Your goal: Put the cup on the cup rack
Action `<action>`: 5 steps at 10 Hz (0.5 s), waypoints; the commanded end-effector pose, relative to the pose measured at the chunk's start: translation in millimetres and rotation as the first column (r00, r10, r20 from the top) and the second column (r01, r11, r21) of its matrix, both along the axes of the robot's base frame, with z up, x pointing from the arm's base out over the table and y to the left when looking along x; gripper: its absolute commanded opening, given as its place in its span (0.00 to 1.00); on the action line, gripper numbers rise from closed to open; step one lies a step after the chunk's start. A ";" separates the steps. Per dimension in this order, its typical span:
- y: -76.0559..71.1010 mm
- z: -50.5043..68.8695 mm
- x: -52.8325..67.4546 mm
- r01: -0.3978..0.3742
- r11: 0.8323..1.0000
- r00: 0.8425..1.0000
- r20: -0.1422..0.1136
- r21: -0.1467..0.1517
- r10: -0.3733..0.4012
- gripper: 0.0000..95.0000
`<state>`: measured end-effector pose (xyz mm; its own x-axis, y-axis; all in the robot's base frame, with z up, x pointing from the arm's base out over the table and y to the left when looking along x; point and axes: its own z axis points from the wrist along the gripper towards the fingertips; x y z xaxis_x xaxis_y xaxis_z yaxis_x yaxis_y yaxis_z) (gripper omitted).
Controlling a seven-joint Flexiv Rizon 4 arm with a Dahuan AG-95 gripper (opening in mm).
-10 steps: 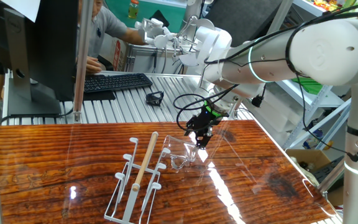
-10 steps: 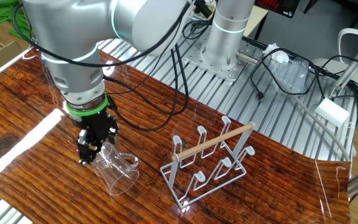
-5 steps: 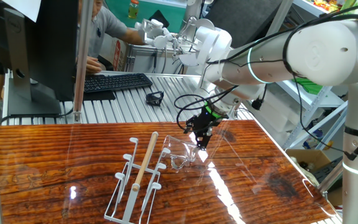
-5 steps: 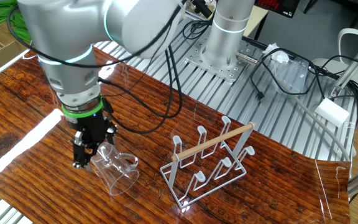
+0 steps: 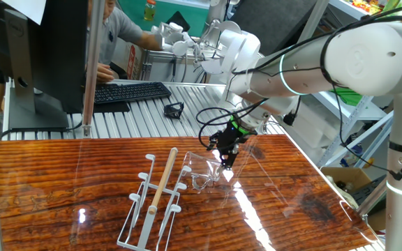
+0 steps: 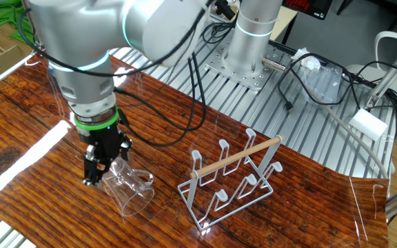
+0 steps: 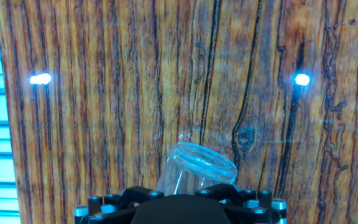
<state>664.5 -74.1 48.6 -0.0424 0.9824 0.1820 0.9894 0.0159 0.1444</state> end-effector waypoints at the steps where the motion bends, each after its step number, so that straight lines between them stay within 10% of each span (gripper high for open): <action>1: -0.2 0.4 0.4 0.000 1.000 1.000 -0.003 0.002 0.000 1.00; 5: 0.3 -8.8 -0.6 -0.005 1.000 1.000 0.010 -0.024 0.005 1.00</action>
<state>663.4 -73.6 38.1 -0.0492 0.9869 0.1538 0.9875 0.0250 0.1555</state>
